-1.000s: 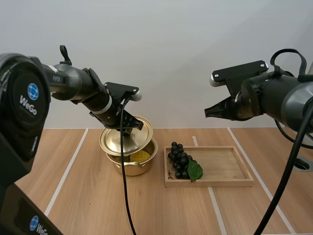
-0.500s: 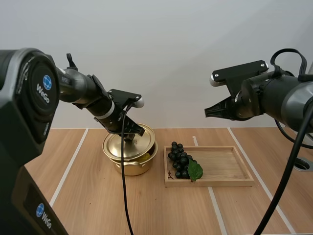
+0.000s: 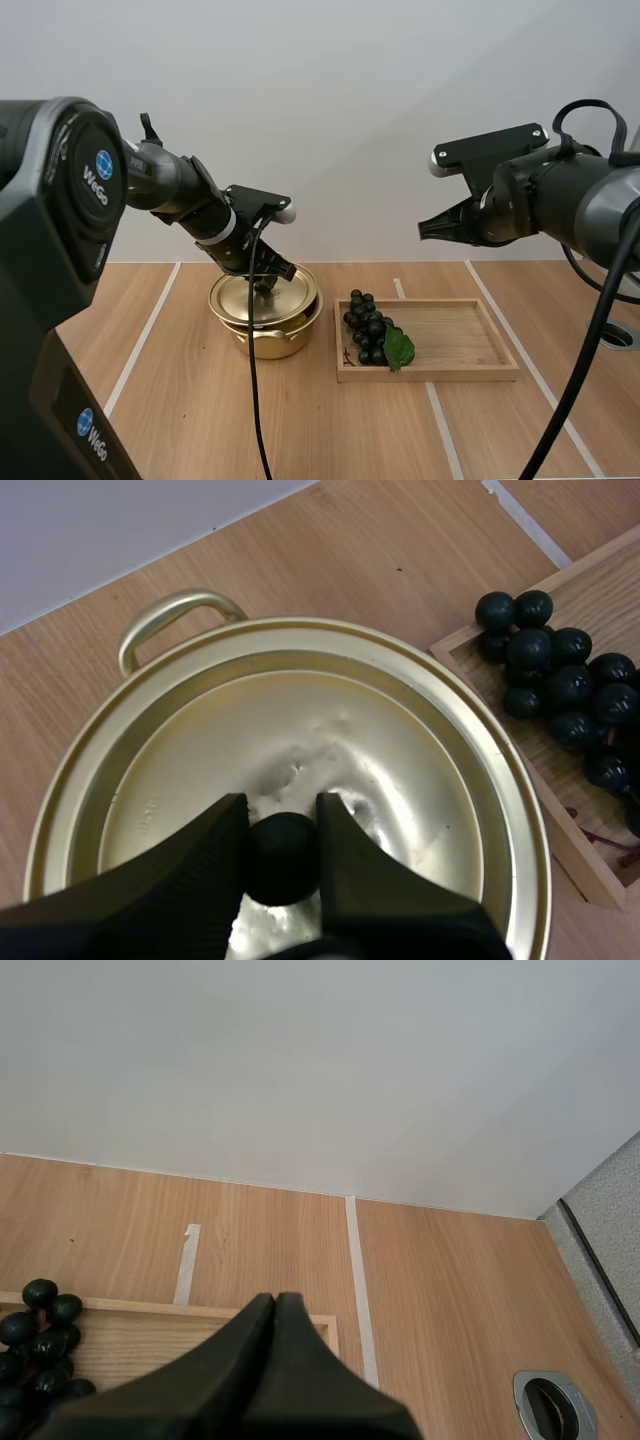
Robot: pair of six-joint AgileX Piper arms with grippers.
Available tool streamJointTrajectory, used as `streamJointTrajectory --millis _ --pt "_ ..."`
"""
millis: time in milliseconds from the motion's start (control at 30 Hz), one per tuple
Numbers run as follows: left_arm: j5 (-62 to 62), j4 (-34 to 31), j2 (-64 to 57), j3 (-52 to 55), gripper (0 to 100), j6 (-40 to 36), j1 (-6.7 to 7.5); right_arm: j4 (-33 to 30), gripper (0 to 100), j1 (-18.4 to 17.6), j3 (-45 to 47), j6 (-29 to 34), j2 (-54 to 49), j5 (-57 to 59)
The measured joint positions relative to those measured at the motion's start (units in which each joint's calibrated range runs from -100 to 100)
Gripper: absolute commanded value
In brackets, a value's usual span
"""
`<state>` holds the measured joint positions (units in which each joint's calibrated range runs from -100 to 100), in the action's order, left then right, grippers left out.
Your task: Open the pot, put the pineapple inside, and close it
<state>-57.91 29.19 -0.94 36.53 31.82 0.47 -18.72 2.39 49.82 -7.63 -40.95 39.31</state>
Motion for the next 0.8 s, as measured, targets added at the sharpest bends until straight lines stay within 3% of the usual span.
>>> streamJointTrajectory --millis 233,800 --pt "-1.0 0.0 0.7 0.0 0 0.2 2.31 -0.1 0 0.0 0.0 0.0 0.0 0.0" --pt "0.6 -4.7 0.0 0.0 0 -3.0 2.45 -0.1 0 0.0 0.0 0.0 0.0 0.0"
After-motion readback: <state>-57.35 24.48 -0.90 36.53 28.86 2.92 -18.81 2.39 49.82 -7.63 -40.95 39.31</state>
